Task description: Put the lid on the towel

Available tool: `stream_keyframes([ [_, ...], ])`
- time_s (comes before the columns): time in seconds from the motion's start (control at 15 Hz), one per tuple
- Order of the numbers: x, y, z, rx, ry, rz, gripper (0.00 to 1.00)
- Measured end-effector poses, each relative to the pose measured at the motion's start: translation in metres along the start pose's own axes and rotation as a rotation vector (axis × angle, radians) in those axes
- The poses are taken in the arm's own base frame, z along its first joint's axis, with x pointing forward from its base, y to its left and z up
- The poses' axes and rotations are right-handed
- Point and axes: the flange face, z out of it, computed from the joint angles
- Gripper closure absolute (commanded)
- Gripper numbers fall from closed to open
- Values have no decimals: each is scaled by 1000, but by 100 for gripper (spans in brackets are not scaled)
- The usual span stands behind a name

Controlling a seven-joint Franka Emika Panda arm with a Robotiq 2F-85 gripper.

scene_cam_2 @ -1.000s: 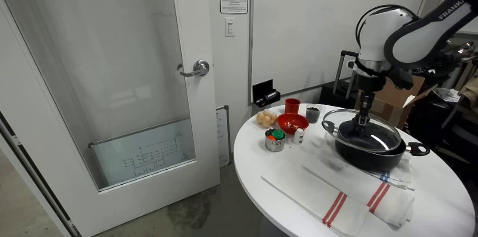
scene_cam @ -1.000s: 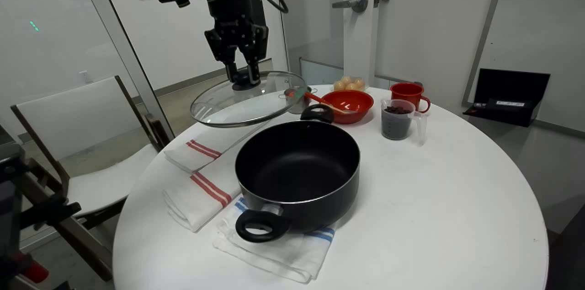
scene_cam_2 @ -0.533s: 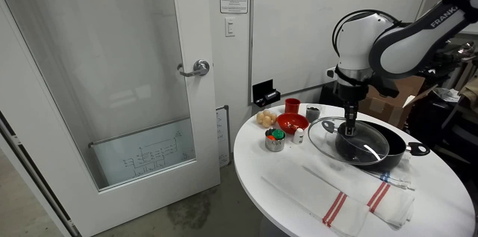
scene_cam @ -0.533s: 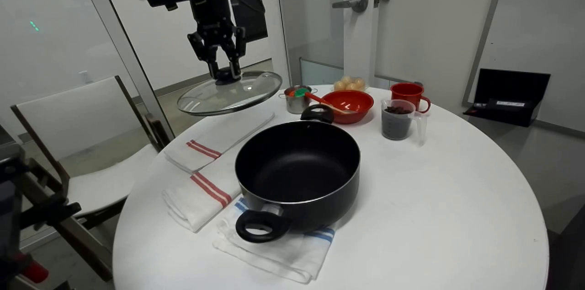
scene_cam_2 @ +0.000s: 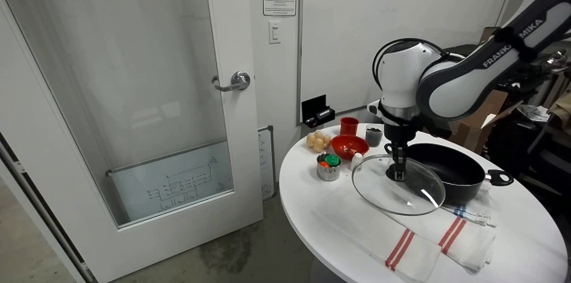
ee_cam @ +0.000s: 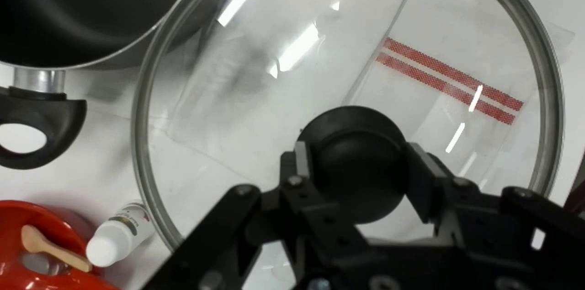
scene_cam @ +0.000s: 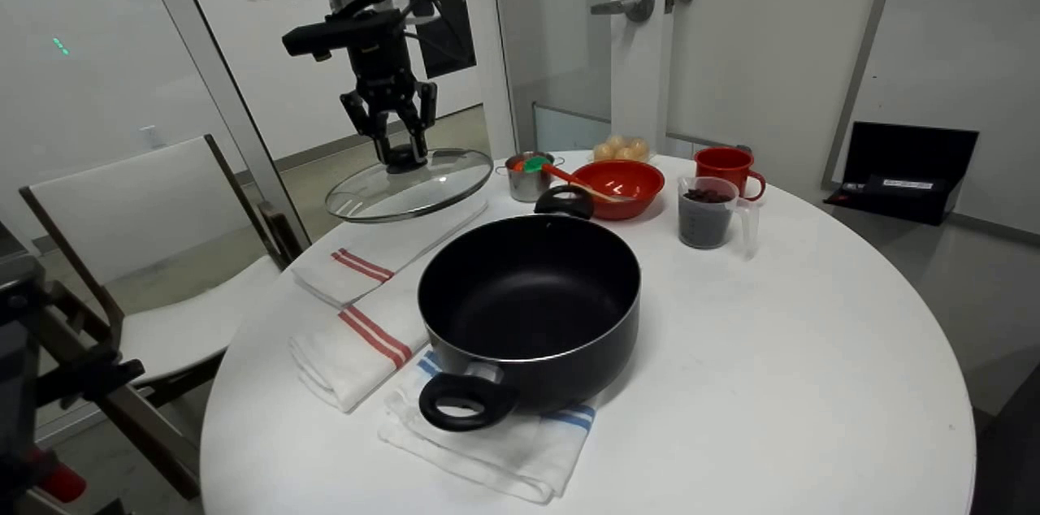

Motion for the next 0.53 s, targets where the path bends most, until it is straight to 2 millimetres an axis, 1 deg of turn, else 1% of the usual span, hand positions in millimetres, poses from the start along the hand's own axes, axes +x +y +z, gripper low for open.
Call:
stream_keyframes([
  [0.2, 13, -5, 20, 1, -8, -12, 75],
  [0.53, 29, -4, 54, 9, -18, -12, 75],
])
